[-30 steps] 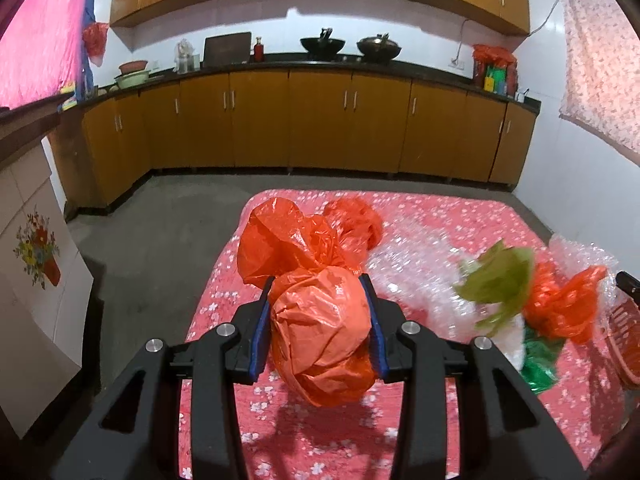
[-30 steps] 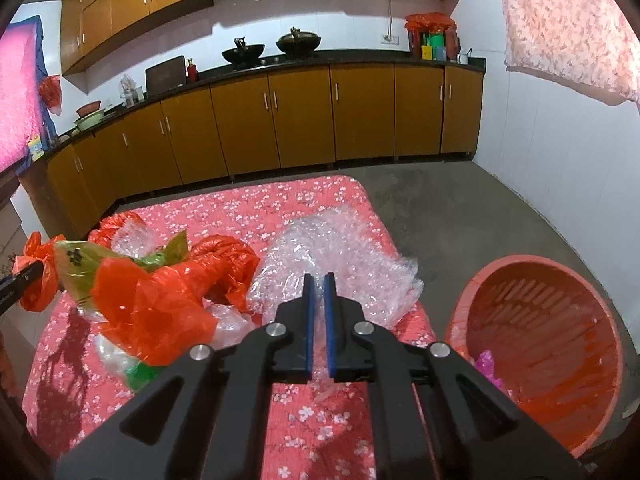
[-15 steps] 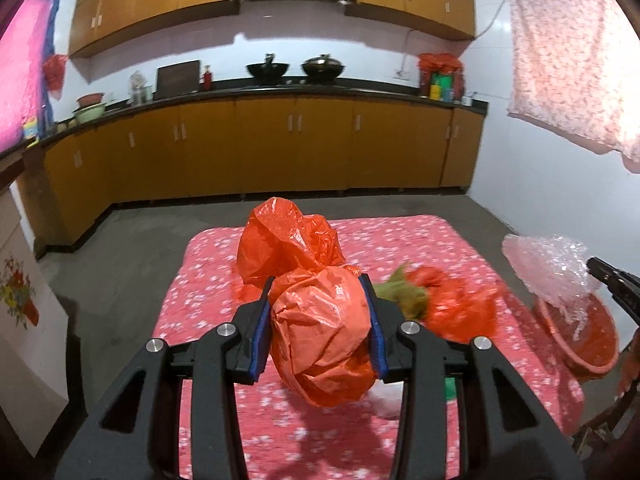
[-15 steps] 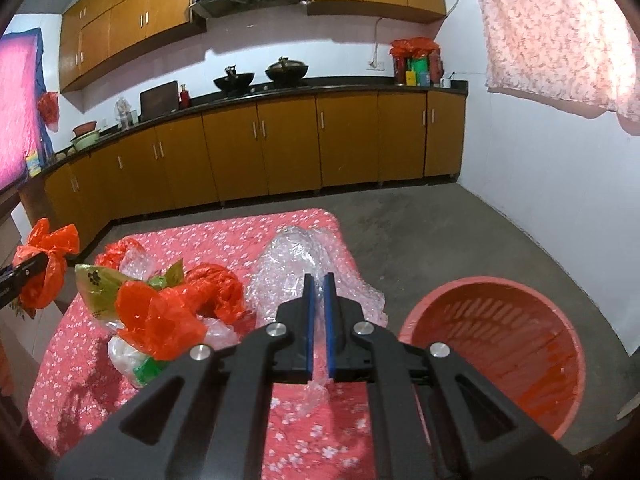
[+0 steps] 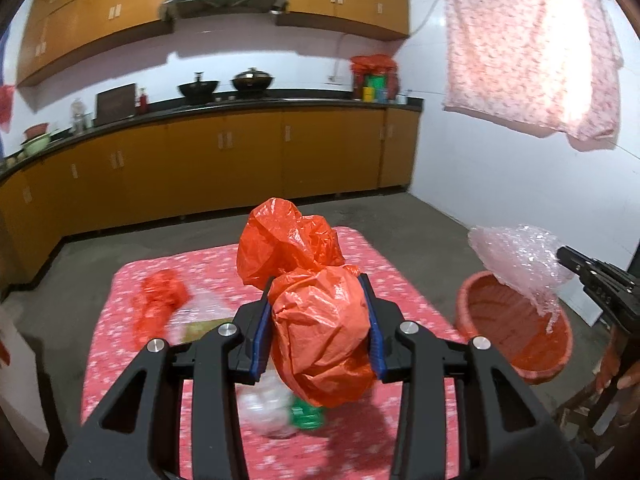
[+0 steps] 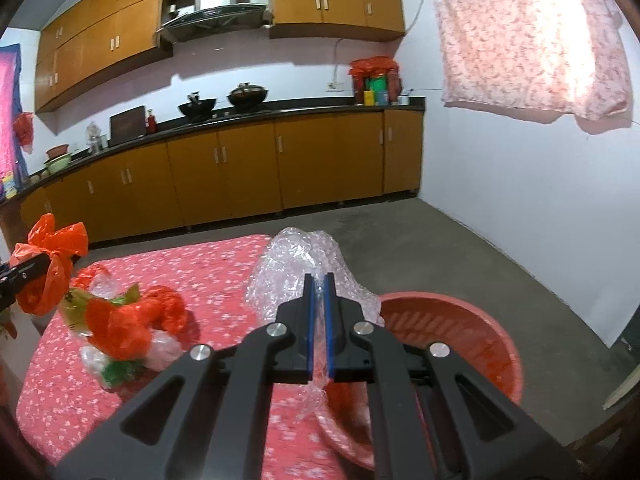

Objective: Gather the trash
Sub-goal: 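Carry the bubble wrap and orange bag over the orange basket with both grippers, then open both grippers to drop the bags into the basket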

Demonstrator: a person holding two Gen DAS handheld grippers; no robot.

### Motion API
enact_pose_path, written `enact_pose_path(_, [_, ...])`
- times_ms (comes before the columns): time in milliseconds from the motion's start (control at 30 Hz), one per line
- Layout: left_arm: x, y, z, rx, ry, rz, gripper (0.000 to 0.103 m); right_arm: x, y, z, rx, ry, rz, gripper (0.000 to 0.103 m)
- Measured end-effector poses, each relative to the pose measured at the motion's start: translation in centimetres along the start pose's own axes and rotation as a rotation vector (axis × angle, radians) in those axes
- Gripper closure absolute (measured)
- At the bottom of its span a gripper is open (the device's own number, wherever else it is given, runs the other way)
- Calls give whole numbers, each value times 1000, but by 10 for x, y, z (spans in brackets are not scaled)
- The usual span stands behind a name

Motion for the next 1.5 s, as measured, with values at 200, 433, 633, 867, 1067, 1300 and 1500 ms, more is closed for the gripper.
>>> enact_pose_path(200, [-2,-16,-48,97,-35,14,64,11,5,-42,56,-36,8,97])
enact_pose_path(433, [-1,-35,-112,211,-91,24,64,20,4,-77,111,-57,15,97])
enact_pose_path(633, [6,-56,-157,284,-134,48,64,29,3,-100,141,-64,20,97])
enact_pose_path(867, [13,-79,-194,348,-172,76,64,35,-4,-111,149,-59,22,97])
enact_pose_path(1067, [21,-97,-216,375,-205,102,64,40,-13,-121,141,-67,26,97])
enact_pose_path(1300, [29,-117,-237,398,-230,139,64,43,-25,-124,136,-85,35,97])
enact_pose_path(1500, [35,-127,-256,423,-253,162,63,52,-35,-135,122,-126,56,93])
Point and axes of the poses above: each gripper's, at about its wrist camera, not at the fingertips, and y roughly against the way its jaws point, z to its left, x to its underside, the point moved 6 cm from there along -y, roughly the way its jaws point, and after that the axes turned 6 degrees about z, right-handed, at the moved point
